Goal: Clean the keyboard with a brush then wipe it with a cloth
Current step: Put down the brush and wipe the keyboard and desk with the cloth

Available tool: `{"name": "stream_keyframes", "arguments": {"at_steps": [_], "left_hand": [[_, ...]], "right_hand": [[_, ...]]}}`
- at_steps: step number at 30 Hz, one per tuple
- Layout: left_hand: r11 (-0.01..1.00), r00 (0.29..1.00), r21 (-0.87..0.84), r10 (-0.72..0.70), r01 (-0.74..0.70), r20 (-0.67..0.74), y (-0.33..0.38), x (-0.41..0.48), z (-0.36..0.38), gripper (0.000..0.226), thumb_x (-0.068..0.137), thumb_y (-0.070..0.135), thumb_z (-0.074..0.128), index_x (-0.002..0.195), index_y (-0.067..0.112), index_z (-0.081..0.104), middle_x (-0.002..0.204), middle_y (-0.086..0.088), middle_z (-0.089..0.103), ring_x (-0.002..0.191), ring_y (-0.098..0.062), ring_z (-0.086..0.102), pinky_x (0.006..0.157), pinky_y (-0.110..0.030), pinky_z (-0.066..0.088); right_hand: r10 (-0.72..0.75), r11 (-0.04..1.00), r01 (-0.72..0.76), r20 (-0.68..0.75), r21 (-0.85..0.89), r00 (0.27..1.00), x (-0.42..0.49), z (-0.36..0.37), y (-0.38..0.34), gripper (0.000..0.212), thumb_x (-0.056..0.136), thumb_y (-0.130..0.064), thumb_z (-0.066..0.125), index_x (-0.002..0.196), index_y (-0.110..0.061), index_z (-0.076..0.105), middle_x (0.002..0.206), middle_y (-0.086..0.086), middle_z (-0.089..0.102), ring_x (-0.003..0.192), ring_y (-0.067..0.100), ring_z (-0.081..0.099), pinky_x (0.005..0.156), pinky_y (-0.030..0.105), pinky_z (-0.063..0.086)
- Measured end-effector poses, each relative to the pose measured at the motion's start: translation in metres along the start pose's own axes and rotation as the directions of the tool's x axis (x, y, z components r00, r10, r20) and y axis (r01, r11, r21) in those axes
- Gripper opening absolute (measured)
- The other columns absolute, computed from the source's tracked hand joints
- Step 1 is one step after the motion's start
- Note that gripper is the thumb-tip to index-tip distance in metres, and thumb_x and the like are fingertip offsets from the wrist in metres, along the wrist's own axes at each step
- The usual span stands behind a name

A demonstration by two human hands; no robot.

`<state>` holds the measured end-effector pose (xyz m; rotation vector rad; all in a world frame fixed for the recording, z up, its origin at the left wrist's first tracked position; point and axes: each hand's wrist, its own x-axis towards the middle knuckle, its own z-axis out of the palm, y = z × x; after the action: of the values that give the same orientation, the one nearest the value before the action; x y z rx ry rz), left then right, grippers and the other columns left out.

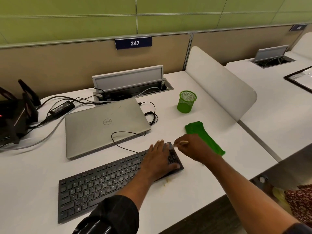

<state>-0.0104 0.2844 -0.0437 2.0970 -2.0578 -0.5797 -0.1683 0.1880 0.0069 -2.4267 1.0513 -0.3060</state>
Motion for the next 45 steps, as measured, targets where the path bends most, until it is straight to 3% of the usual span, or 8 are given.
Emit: {"name": "stream_keyframes", "arguments": {"at_steps": [2, 4, 8, 11, 15, 20, 34, 45], "left_hand": [[0.966, 0.978, -0.258, -0.029, -0.027, -0.209, 0.015, 0.005, -0.011, 0.043, 0.099, 0.054, 0.038, 0.103, 0.018, 0.061, 0.116, -0.012, 0.066, 0.115, -0.033, 0.058, 0.092, -0.043, 0.044], [0.764, 0.935, -0.643, -0.264, 0.053, -0.236, 0.038, 0.011, -0.031, 0.044, 0.104, 0.045, 0.037, 0.072, 0.021, 0.054, 0.075, -0.004, 0.065, 0.076, -0.024, 0.062, 0.066, -0.039, 0.043], [0.004, 0.859, -0.980, -0.483, 0.197, 0.171, 0.056, 0.035, -0.058, 0.025, 0.102, 0.029, 0.057, 0.089, 0.015, 0.072, 0.091, -0.011, 0.076, 0.083, -0.024, 0.074, 0.067, -0.033, 0.061], [-0.226, 0.865, -0.964, -0.445, 0.142, 0.231, 0.051, 0.044, -0.065, 0.017, 0.100, 0.020, 0.062, 0.095, 0.009, 0.074, 0.096, -0.016, 0.076, 0.081, -0.024, 0.074, 0.062, -0.030, 0.058], [-0.234, 0.847, -0.959, -0.466, 0.161, 0.255, 0.044, 0.056, -0.064, 0.019, 0.100, 0.019, 0.062, 0.095, 0.004, 0.074, 0.089, -0.013, 0.076, 0.076, -0.022, 0.071, 0.066, -0.030, 0.056], [-0.149, 0.851, -0.968, -0.463, 0.201, 0.248, 0.036, 0.069, -0.060, 0.023, 0.100, 0.021, 0.063, 0.099, 0.000, 0.073, 0.098, -0.021, 0.075, 0.081, -0.027, 0.071, 0.079, -0.040, 0.059], [0.008, 0.765, -0.936, -0.578, 0.353, 0.284, 0.004, 0.131, -0.050, 0.010, 0.095, 0.000, 0.064, 0.092, -0.006, 0.071, 0.074, -0.015, 0.068, 0.055, -0.017, 0.061, 0.054, -0.021, 0.056], [-0.056, 0.673, -0.920, -0.665, 0.387, 0.323, -0.016, 0.163, -0.025, 0.010, 0.089, -0.005, 0.066, 0.080, -0.003, 0.071, 0.071, -0.019, 0.070, 0.051, -0.022, 0.063, 0.053, -0.030, 0.055]], "right_hand": [[-0.062, 0.998, 0.064, -0.172, 0.010, 0.983, 0.001, 0.004, -0.001, 0.025, 0.087, -0.012, 0.062, 0.108, -0.015, 0.075, 0.099, 0.006, 0.071, 0.086, 0.021, 0.068, 0.075, 0.038, 0.056], [-0.111, 0.994, 0.101, -0.284, -0.050, 0.952, 0.004, 0.007, -0.004, 0.031, 0.084, -0.005, 0.067, 0.114, -0.012, 0.071, 0.108, 0.010, 0.066, 0.088, 0.026, 0.066, 0.071, 0.037, 0.056], [-0.156, 0.984, 0.114, -0.358, -0.136, 0.921, 0.008, 0.003, -0.011, 0.043, 0.075, 0.004, 0.073, 0.116, -0.006, 0.067, 0.115, 0.015, 0.062, 0.089, 0.031, 0.066, 0.067, 0.036, 0.056], [-0.131, 0.990, 0.104, -0.378, -0.091, 0.917, 0.014, 0.001, -0.010, 0.055, 0.070, 0.014, 0.069, 0.122, -0.004, 0.066, 0.123, 0.016, 0.063, 0.101, 0.031, 0.065, 0.081, 0.031, 0.054], [0.053, 0.974, 0.034, -0.373, 0.222, 0.926, 0.023, -0.001, -0.011, 0.046, 0.083, 0.015, 0.054, 0.117, -0.012, 0.069, 0.115, -0.001, 0.069, 0.103, 0.012, 0.063, 0.092, 0.012, 0.044], [0.483, 0.456, -0.168, -0.085, 0.874, 0.871, 0.040, -0.009, -0.007, 0.019, 0.096, -0.002, 0.054, 0.102, -0.009, 0.071, 0.098, 0.015, 0.075, 0.092, 0.025, 0.074, 0.086, 0.036, 0.059], [0.664, 0.510, -0.449, -0.005, 0.734, 0.747, 0.112, 0.017, 0.035, 0.016, 0.084, 0.000, 0.066, 0.096, -0.007, 0.075, 0.080, 0.013, 0.075, 0.068, 0.025, 0.072, 0.064, 0.036, 0.062], [0.658, 0.708, -0.551, -0.131, 0.442, 0.742, 0.143, 0.045, 0.039, 0.022, 0.087, -0.006, 0.063, 0.101, -0.014, 0.078, 0.105, 0.005, 0.075, 0.098, 0.020, 0.068, 0.087, 0.027, 0.051]]}}
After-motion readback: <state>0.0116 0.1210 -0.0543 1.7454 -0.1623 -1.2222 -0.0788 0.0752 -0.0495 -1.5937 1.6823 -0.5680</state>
